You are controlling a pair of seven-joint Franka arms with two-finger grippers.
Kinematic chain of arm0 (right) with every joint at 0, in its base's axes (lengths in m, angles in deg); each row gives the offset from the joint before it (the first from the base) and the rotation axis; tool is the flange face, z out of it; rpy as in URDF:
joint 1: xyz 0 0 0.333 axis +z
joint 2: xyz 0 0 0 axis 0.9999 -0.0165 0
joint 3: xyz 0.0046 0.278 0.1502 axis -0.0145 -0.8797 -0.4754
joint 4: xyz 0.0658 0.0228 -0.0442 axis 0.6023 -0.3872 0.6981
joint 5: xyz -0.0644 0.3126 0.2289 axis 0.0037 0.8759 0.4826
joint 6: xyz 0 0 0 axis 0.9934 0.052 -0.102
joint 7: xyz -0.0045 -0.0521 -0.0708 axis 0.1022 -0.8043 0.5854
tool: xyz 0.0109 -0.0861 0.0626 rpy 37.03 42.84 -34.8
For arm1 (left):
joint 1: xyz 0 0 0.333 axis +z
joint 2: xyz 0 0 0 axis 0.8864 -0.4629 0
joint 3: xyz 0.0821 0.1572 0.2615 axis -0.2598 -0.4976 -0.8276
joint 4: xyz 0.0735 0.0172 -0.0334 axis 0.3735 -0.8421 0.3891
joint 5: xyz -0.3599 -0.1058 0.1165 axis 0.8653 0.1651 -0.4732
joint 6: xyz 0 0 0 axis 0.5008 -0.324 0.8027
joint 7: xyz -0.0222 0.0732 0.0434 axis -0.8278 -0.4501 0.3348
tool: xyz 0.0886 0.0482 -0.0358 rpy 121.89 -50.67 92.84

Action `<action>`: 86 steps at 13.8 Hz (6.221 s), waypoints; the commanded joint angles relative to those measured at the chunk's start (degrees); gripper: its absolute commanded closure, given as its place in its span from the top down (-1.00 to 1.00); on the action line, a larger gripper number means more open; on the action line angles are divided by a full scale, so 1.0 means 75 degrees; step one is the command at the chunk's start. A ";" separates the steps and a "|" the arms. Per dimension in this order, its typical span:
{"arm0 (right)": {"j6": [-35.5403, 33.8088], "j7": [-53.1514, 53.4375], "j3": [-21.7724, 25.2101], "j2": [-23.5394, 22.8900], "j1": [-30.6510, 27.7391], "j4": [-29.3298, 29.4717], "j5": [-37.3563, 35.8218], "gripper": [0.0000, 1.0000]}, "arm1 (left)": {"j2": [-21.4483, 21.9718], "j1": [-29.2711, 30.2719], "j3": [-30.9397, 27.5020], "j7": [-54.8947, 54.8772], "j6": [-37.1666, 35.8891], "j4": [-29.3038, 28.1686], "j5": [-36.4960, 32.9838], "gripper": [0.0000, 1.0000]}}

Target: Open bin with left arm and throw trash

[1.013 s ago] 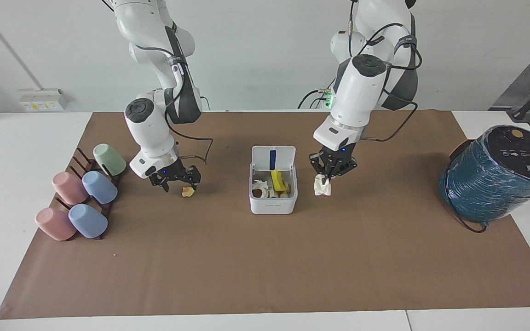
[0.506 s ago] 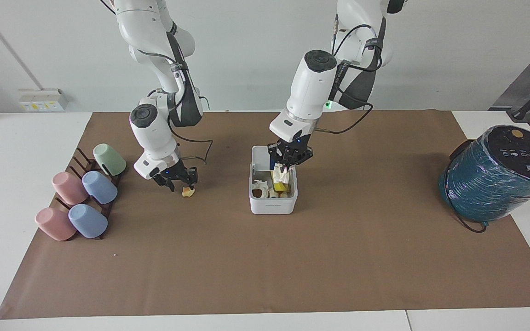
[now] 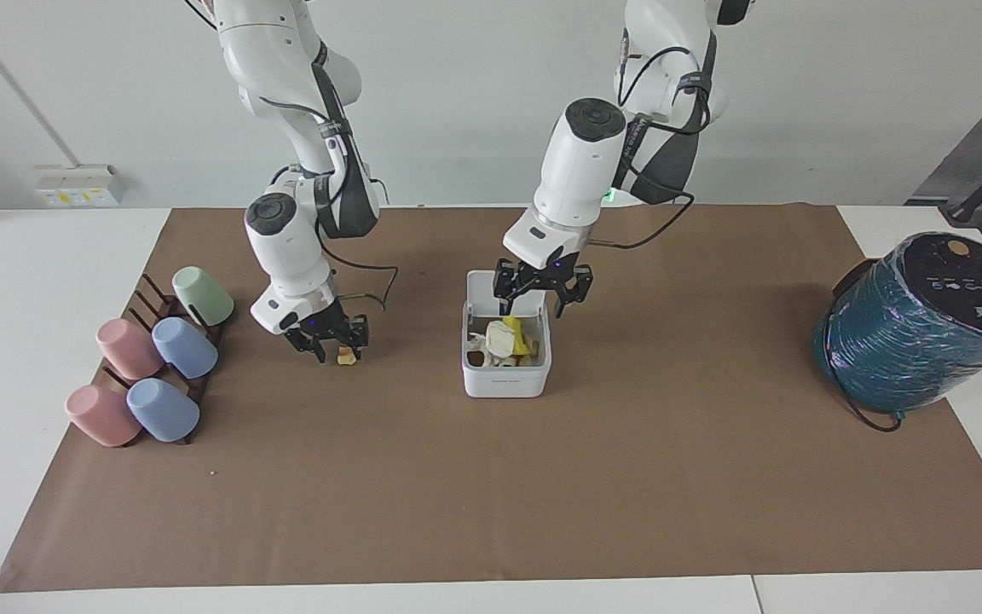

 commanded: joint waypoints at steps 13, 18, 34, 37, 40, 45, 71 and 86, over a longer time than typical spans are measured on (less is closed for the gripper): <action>-0.2634 0.2356 -0.0507 -0.0152 0.0012 0.3170 0.0027 -1.00 | 0.2713 0.3335 -0.0162 -0.4021 -0.1476 -0.1261 -0.0814 1.00; -0.1713 0.3811 -0.0730 -0.0995 0.0911 0.4733 0.1117 -1.00 | 0.2328 0.3723 -0.0174 -0.4352 -0.2836 0.0472 -0.0756 1.00; -0.1335 0.4318 -0.0742 -0.1758 0.2063 0.3972 0.1117 -1.00 | 0.2620 0.4122 -0.0139 -0.4903 -0.4164 0.0464 -0.0592 1.00; -0.1125 0.4330 -0.0730 -0.1887 0.2145 0.3972 0.1117 -1.00 | 0.2608 0.4146 -0.0139 -0.4926 -0.3929 0.0464 -0.0592 1.00; -0.1171 0.4435 -0.0742 -0.1934 0.2145 0.4135 0.1129 -0.95 | 0.2596 0.4076 -0.0127 -0.4856 -0.3940 0.0511 -0.0603 1.00; -0.1569 0.4552 -0.0765 -0.1689 0.2121 0.4324 0.1361 0.06 | 0.2608 0.4075 -0.0127 -0.4880 -0.4058 0.0487 -0.0603 1.00; -0.4461 0.2562 -0.0449 0.0900 -0.0185 0.4464 -0.1097 1.00 | 0.2608 0.4075 -0.0127 -0.4880 -0.4058 0.0487 -0.0603 1.00; -0.7593 0.0427 -0.0554 0.1933 -0.2390 0.4688 -0.1027 1.00 | 0.2608 0.4075 -0.0127 -0.4880 -0.4058 0.0487 -0.0603 1.00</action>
